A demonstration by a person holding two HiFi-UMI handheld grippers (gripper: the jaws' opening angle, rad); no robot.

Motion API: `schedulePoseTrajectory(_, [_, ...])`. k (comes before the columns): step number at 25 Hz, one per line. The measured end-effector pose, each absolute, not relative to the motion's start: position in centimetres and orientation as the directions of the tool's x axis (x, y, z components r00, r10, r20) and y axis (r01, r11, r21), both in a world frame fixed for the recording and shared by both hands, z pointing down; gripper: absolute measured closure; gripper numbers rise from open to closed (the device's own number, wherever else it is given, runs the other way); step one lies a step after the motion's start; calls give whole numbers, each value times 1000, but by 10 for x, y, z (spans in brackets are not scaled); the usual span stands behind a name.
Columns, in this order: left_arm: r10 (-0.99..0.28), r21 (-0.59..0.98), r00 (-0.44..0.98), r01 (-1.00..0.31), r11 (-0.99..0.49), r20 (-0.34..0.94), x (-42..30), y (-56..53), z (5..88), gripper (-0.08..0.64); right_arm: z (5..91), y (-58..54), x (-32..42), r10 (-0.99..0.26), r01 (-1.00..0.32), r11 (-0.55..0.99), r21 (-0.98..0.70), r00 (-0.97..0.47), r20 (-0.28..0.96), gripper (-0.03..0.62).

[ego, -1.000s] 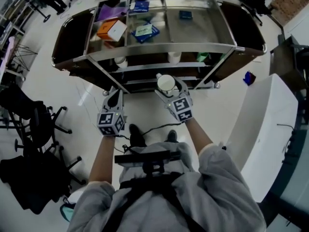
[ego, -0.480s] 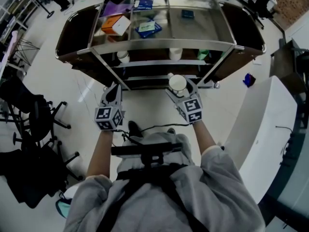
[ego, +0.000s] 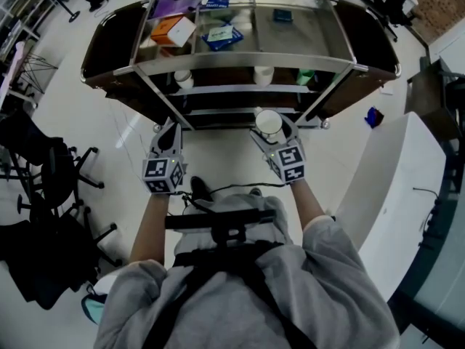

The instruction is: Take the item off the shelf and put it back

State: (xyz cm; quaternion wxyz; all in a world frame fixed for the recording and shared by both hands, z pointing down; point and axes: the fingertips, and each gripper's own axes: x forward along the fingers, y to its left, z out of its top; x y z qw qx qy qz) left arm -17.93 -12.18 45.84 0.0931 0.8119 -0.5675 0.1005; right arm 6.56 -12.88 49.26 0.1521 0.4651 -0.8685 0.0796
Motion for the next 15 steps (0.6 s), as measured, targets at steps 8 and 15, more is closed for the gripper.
schedulePoseTrajectory(8, [-906,37,321,-946,-323,277,-186,-121,462,555,495,-134,57,-781,-828,560,-1,-528,334,189])
schedulePoseTrajectory(15, [-906,48,320,-946,-319,277,-190,-124,464,555,498,-140,50,-781,-830,558,-9,-529,333,189])
